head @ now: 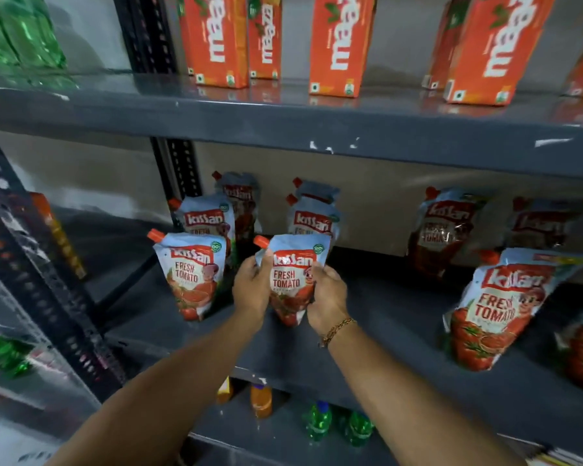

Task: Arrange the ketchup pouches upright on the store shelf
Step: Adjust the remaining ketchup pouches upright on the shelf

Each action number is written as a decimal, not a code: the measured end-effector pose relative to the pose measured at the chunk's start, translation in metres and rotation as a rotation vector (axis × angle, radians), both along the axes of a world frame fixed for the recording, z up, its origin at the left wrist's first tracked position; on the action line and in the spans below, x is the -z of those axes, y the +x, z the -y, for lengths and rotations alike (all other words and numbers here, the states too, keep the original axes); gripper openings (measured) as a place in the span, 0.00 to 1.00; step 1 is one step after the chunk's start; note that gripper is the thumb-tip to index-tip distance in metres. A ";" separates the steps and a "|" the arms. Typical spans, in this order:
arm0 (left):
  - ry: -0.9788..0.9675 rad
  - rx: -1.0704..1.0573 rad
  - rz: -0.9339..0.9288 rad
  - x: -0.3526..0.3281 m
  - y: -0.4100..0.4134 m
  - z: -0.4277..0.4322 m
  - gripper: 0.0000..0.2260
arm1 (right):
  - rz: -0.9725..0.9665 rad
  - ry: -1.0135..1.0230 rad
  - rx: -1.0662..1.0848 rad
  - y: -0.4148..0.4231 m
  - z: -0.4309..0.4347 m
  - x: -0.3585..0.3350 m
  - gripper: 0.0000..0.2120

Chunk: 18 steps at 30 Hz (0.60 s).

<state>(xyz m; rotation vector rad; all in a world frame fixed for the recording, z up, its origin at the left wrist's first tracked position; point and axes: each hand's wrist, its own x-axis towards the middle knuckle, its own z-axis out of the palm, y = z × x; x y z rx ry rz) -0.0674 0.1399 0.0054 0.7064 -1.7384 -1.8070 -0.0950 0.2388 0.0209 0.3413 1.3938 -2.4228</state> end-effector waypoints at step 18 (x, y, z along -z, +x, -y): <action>-0.279 -0.264 -0.118 0.011 0.035 0.022 0.12 | -0.020 0.373 0.185 0.043 0.028 0.046 0.07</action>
